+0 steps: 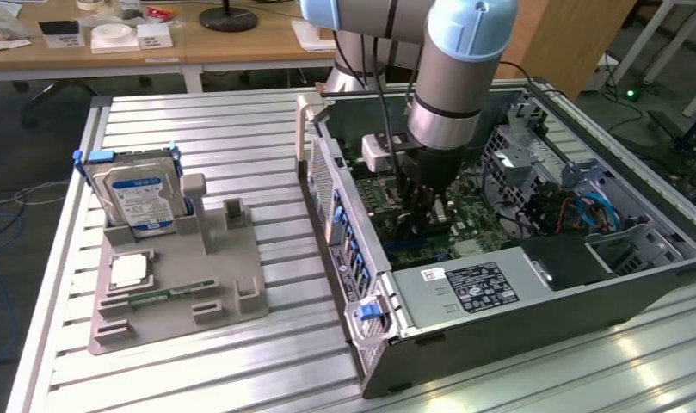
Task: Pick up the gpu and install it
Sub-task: 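Insert the gpu into the slot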
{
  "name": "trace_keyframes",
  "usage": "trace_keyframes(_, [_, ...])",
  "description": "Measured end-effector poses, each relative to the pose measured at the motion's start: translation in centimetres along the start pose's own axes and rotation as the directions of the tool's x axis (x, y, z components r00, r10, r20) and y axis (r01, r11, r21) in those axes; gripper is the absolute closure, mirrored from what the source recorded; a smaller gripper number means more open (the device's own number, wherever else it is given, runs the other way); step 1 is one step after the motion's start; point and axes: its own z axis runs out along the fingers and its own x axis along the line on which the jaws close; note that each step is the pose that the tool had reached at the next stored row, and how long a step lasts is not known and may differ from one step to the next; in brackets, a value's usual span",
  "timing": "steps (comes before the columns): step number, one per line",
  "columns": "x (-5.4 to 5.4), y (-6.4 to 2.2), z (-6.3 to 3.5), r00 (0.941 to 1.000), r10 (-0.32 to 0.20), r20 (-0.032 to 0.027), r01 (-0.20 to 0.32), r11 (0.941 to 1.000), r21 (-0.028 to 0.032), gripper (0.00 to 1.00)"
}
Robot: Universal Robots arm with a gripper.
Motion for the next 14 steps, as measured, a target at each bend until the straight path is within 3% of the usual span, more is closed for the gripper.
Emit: trace_keyframes(14, [-0.01, 0.02, 0.71, 1.0000, 0.000, -0.0003, 0.000, 1.0000, -0.0001, 0.72])
